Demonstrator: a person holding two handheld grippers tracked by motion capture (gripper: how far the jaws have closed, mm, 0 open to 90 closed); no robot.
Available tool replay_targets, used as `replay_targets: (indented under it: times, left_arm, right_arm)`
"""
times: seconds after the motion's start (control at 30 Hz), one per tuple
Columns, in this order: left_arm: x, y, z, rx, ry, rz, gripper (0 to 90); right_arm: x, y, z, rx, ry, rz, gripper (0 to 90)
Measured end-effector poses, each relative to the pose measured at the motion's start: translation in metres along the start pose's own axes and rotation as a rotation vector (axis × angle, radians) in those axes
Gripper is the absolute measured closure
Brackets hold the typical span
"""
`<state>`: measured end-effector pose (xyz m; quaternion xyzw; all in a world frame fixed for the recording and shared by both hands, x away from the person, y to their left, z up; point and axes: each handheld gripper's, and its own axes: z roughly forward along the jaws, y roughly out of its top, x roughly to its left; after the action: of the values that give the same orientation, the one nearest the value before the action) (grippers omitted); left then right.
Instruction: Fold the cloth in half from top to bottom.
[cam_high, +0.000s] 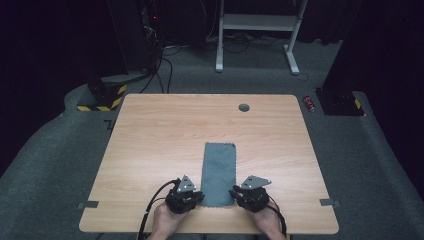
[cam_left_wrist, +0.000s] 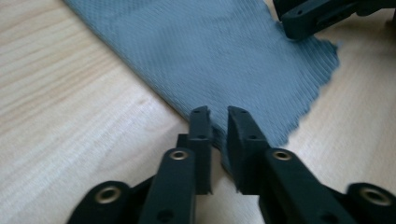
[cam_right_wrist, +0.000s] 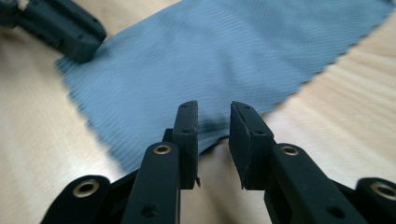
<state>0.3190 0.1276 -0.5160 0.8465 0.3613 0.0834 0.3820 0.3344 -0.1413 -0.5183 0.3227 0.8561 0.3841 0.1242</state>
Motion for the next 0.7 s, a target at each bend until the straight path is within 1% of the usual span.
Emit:
replay_targets:
  times: [0.03,0.07,0.1,0.13,0.17,0.2,0.23,0.4,0.43,0.47,0.5,0.53,0.57,0.6,0.63,0.67,0.7]
  left_arm:
    - [0.002,0.002,0.001,-0.008,0.004,-0.008,75.2]
    - [0.005,0.004,0.001,-0.013,0.011,-0.001,73.2]
    - [0.007,0.007,0.002,-0.022,0.011,-0.011,71.6]
    - [0.007,0.007,0.002,-0.022,0.011,-0.011,69.9]
    - [0.013,0.013,0.004,-0.031,0.029,-0.009,67.9]
    - [0.013,0.013,0.004,-0.031,0.029,-0.009,66.6]
    - [0.02,0.02,0.007,-0.037,0.035,-0.025,65.0]
    - [0.037,0.038,0.013,-0.055,0.076,-0.037,58.3]
    - [0.041,0.042,0.015,-0.054,0.082,-0.04,57.3]
    - [0.041,0.042,0.015,-0.054,0.082,-0.04,56.2]
    - [0.047,0.049,0.017,-0.062,0.092,-0.044,55.3]
    - [0.047,0.049,0.017,-0.062,0.092,-0.044,54.6]
    - [0.052,0.057,0.02,-0.063,0.096,-0.047,53.4]
    - [0.054,0.06,0.021,-0.075,0.098,-0.049,52.7]
    - [0.056,0.063,0.023,-0.074,0.1,-0.049,52.1]
    - [0.058,0.066,0.024,-0.065,0.107,-0.043,51.1]
    - [0.059,0.069,0.026,-0.07,0.112,-0.043,50.6]
  right_arm:
    - [-0.003,0.002,0.0,-0.005,-0.006,0.006,71.8]
    - [-0.006,0.004,-0.001,-0.006,-0.014,0.01,71.8]
    - [-0.008,0.006,-0.001,-0.01,-0.026,0.007,71.8]
    - [-0.008,0.006,-0.001,-0.01,-0.026,0.007,71.8]
    - [-0.011,0.01,-0.001,-0.021,-0.047,-0.001,71.5]
    - [-0.011,0.01,-0.001,-0.021,-0.047,-0.001,71.5]
    - [-0.016,0.013,0.001,-0.028,-0.056,0.004,71.2]
    - [-0.028,0.017,0.006,-0.033,-0.078,0.057,70.3]
    - [-0.03,0.019,0.006,-0.028,-0.076,0.071,70.3]
    - [-0.03,0.019,0.006,-0.028,-0.076,0.071,70.3]
    - [-0.034,0.022,0.007,-0.024,-0.066,0.088,69.5]
    - [-0.034,0.022,0.007,-0.024,-0.066,0.088,69.5]
    - [-0.037,0.026,0.01,-0.009,-0.071,0.086,68.1]
    - [-0.039,0.029,0.011,-0.004,-0.078,0.079,67.5]
    - [-0.041,0.031,0.013,-0.007,-0.085,0.067,67.5]
    - [-0.042,0.034,0.014,0.007,-0.083,0.069,67.0]
    - [-0.045,0.037,0.016,0.015,-0.083,0.066,67.0]
